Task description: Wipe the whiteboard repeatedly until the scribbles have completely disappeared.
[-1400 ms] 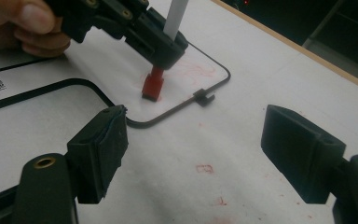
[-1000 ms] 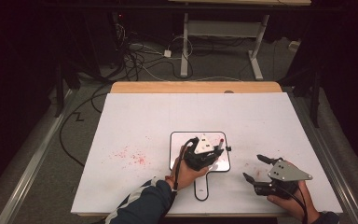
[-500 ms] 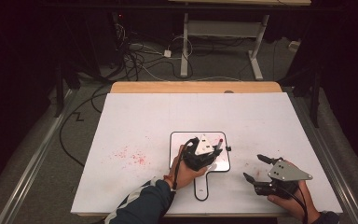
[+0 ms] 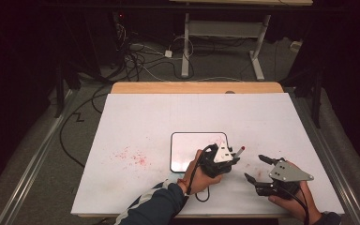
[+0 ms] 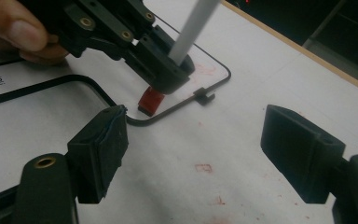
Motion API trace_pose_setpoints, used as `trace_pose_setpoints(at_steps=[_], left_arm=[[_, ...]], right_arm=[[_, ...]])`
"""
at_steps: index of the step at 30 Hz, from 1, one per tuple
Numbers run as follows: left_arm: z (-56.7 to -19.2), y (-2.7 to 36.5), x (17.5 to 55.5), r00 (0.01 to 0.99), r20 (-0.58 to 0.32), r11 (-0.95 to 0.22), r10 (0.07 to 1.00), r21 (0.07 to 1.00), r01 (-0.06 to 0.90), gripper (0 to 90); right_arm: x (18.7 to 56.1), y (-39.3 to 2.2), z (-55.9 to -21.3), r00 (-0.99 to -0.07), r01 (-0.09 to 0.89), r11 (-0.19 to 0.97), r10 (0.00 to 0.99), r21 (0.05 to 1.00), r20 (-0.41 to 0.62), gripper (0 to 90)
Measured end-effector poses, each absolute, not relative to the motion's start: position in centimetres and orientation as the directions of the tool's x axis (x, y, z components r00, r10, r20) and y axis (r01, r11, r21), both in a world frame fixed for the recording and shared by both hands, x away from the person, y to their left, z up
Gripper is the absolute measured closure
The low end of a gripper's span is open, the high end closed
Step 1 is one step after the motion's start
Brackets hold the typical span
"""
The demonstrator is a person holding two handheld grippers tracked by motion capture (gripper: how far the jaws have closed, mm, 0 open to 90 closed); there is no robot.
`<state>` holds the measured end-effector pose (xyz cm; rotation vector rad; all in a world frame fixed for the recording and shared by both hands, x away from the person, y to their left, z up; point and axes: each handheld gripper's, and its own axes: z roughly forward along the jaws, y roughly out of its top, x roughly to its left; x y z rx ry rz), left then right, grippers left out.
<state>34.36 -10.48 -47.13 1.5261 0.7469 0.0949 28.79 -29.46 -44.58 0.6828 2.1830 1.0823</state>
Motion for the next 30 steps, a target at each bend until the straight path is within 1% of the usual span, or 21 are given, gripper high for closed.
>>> trace_pose_setpoints(at_steps=[2, 6, 11, 13, 15, 18, 22, 25, 27, 30], left_arm=[[-47.1, -10.2, 35.0, 0.773, -0.364, 0.080, 0.519, 0.922, 0.380, 78.5], [-47.1, -8.9, 36.6, 0.738, -0.379, 0.108, 0.559, 0.915, 0.389, 78.5], [-47.1, -7.1, 37.7, 0.702, -0.419, 0.140, 0.576, 0.897, 0.420, 78.5], [-47.0, -6.8, 37.8, 0.687, -0.453, 0.163, 0.568, 0.880, 0.446, 78.5], [-47.0, -7.3, 37.5, 0.692, -0.463, 0.163, 0.554, 0.875, 0.456, 78.5], [-47.1, -8.9, 36.6, 0.732, -0.430, 0.117, 0.529, 0.891, 0.439, 78.5], [-46.9, -10.6, 36.3, 0.749, -0.432, 0.102, 0.503, 0.890, 0.444, 78.5], [-46.9, -11.1, 36.5, 0.750, -0.434, 0.103, 0.500, 0.889, 0.446, 78.5], [-46.9, -11.1, 36.8, 0.740, -0.450, 0.118, 0.500, 0.882, 0.457, 78.5], [-46.9, -10.8, 37.1, 0.736, -0.438, 0.109, 0.517, 0.886, 0.451, 78.5]], right_arm=[[28.8, -29.6, -44.6, -0.685, 0.179, 0.534, 0.671, 0.827, -0.284, 23.5], [28.8, -29.8, -44.6, -0.682, 0.181, 0.532, 0.674, 0.827, -0.284, 23.5], [28.7, -29.7, -44.5, -0.682, 0.184, 0.532, 0.675, 0.826, -0.283, 23.5], [28.7, -29.6, -44.6, -0.683, 0.185, 0.534, 0.673, 0.825, -0.283, 23.5], [28.8, -29.5, -44.6, -0.684, 0.185, 0.534, 0.673, 0.825, -0.282, 23.5], [28.8, -29.4, -44.6, -0.687, 0.181, 0.538, 0.668, 0.823, -0.285, 23.5], [28.9, -29.4, -44.7, -0.692, 0.181, 0.541, 0.664, 0.821, -0.284, 23.5], [28.9, -29.4, -44.7, -0.694, 0.180, 0.540, 0.662, 0.822, -0.283, 23.5], [28.9, -29.6, -44.7, -0.693, 0.181, 0.540, 0.664, 0.822, -0.283, 23.5], [28.8, -29.7, -44.7, -0.689, 0.186, 0.536, 0.668, 0.823, -0.280, 23.6]])
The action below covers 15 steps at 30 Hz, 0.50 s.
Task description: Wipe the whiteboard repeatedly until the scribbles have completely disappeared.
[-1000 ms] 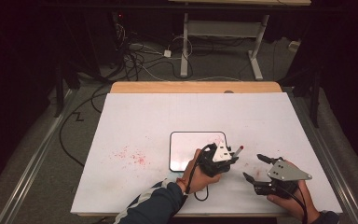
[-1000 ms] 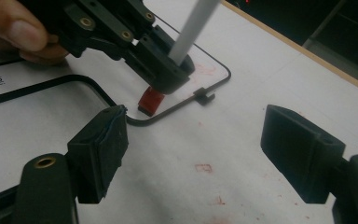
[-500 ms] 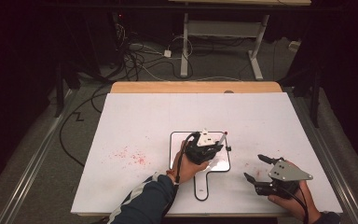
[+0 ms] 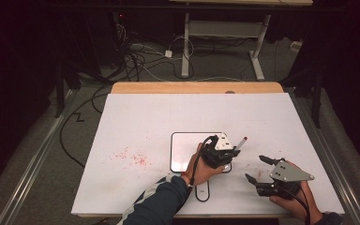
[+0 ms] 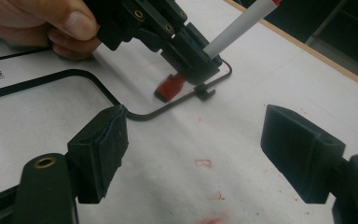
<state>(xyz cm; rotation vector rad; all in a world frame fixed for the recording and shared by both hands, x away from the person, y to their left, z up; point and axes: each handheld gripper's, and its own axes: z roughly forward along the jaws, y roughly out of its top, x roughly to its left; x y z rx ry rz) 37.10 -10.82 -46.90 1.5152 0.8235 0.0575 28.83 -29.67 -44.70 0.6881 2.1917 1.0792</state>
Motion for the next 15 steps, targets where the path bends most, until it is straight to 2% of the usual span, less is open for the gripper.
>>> trace_pose_setpoints(at_steps=[15], left_arm=[[-46.9, -7.3, 38.7, 0.693, -0.430, 0.124, 0.579, 0.886, 0.446, 78.5]], right_arm=[[28.8, -29.5, -44.7, -0.690, 0.186, 0.544, 0.665, 0.818, -0.286, 23.7]])
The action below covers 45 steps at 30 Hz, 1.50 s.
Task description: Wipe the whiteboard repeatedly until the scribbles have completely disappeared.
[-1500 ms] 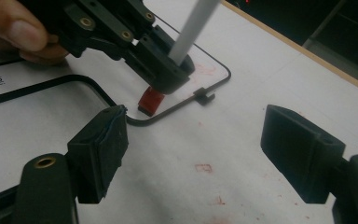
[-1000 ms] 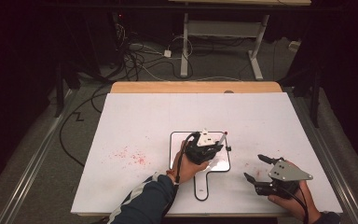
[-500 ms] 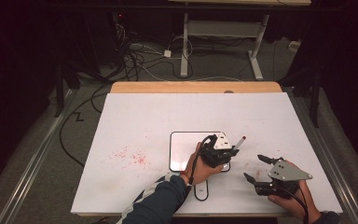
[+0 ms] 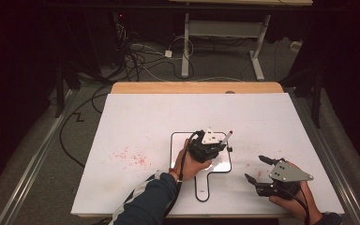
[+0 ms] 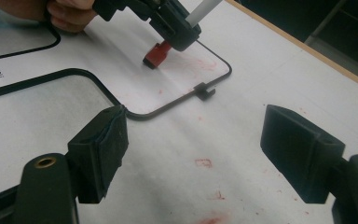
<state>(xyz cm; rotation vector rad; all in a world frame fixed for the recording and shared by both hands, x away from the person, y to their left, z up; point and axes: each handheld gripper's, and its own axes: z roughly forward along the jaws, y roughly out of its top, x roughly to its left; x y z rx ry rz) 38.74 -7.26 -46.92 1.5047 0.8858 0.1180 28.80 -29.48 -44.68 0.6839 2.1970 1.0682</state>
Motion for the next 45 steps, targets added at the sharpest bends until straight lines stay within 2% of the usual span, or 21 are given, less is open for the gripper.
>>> trace_pose_setpoints(at_steps=[6, 16, 20, 29, 45], left_arm=[[-46.9, -6.6, 39.0, 0.676, -0.461, 0.148, 0.576, 0.871, 0.468, 78.5], [-46.9, -9.7, 35.6, 0.760, -0.453, 0.069, 0.467, 0.875, 0.479, 78.5], [-47.0, -9.0, 35.7, 0.768, -0.425, 0.052, 0.480, 0.887, 0.458, 78.5], [-47.3, -5.4, 38.4, 0.685, -0.433, 0.105, 0.586, 0.879, 0.466, 78.4], [-45.5, -4.5, 36.2, 0.735, -0.437, 0.140, 0.519, 0.891, 0.432, 78.4]], right_arm=[[28.9, -29.5, -44.7, -0.692, 0.185, 0.547, 0.662, 0.816, -0.287, 23.7], [28.9, -29.4, -44.8, -0.692, 0.186, 0.552, 0.661, 0.813, -0.290, 23.7], [28.9, -29.5, -44.8, -0.693, 0.189, 0.556, 0.660, 0.810, -0.291, 23.7], [28.8, -29.4, -44.8, -0.691, 0.187, 0.557, 0.660, 0.809, -0.294, 23.7], [29.4, -29.5, -44.9, -0.683, 0.211, 0.540, 0.678, 0.815, -0.273, 24.6]])
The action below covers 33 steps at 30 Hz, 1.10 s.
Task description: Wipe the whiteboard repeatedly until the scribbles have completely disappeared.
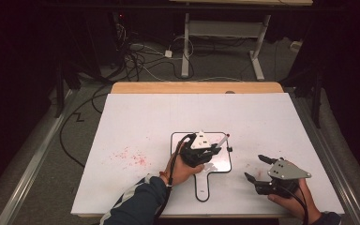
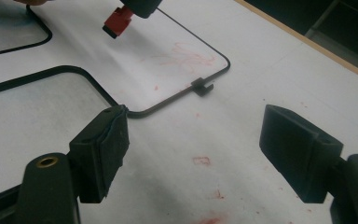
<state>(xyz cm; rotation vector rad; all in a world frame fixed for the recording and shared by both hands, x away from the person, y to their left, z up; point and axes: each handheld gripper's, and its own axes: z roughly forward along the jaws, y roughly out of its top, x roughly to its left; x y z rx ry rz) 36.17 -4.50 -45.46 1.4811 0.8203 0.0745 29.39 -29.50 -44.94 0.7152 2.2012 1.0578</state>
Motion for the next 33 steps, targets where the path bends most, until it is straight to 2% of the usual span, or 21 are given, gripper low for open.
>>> trace_pose_setpoints(at_steps=[13, 17, 21, 30, 33], left_arm=[[-44.9, -3.0, 35.0, 0.745, -0.438, 0.161, 0.504, 0.894, 0.417, 78.3], [-44.4, -2.6, 34.2, 0.751, -0.444, 0.180, 0.488, 0.894, 0.411, 78.3], [-44.3, -2.3, 33.6, 0.749, -0.455, 0.197, 0.482, 0.889, 0.413, 78.3], [-44.6, -3.0, 33.0, 0.766, -0.452, 0.203, 0.458, 0.892, 0.404, 78.2], [-44.7, -3.2, 32.7, 0.772, -0.443, 0.195, 0.456, 0.896, 0.399, 78.2]], right_arm=[[30.1, -29.0, -44.3, -0.679, 0.221, 0.480, 0.701, 0.849, -0.219, 28.2], [30.5, -28.7, -43.6, -0.722, 0.217, 0.429, 0.675, 0.877, -0.152, 27.9], [30.7, -27.9, -42.9, -0.744, 0.210, 0.415, 0.655, 0.885, -0.130, 28.8], [32.1, -24.7, -41.1, -0.807, 0.216, 0.351, 0.589, 0.911, -0.036, 36.8], [33.1, -23.4, -40.6, -0.814, 0.253, 0.342, 0.581, 0.905, 0.008, 43.3]])
